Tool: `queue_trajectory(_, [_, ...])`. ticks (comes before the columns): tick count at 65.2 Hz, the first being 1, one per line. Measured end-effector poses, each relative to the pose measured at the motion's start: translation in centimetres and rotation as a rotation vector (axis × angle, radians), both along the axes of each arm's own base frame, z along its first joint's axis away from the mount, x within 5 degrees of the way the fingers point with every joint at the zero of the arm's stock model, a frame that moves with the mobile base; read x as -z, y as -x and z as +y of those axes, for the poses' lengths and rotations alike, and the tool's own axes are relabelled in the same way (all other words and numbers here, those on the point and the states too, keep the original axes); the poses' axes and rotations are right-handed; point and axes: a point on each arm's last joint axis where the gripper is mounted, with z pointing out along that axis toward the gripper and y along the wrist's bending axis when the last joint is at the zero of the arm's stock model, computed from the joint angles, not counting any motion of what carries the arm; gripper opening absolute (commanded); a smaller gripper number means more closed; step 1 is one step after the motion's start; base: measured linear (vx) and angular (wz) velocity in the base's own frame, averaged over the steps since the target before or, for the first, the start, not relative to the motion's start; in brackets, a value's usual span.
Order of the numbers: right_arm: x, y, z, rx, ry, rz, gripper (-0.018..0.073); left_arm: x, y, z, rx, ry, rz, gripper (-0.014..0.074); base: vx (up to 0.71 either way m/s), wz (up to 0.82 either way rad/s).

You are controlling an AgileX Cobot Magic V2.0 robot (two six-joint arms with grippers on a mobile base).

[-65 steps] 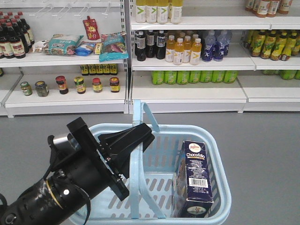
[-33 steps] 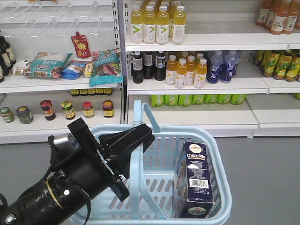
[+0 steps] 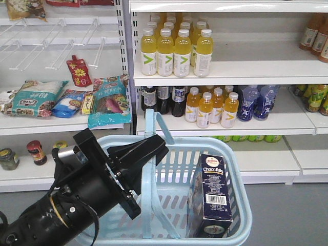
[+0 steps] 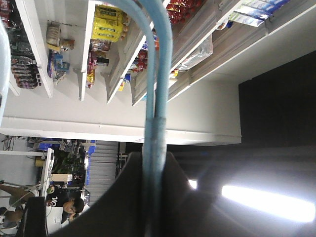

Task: Left arm holds basket, right arm returns cookies
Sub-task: 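Drive up to the shelf of yellow-drink bottles, basket held, then turn the base along the shelves, keeping the basket in the left gripper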

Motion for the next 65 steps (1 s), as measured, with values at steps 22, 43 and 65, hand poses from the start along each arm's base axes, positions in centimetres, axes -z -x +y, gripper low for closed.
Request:
queue_trajectory(22, [0.0,0.0,0.0,0.0,0.0,0.0,-0.0006,0.0,0.0,0.0,0.0,0.001,0.001,0.0,0.42,0.0])
queue_trajectory(43, [0.0,0.0,0.0,0.0,0.0,0.0,-0.0006,0.0,0.0,0.0,0.0,0.0,0.0,0.0,0.33,0.02])
queue_trajectory(65, [0.0,0.0,0.0,0.0,0.0,0.0,-0.0006,0.0,-0.02,0.01,-0.002,0.001,0.001,0.0,0.18,-0.01])
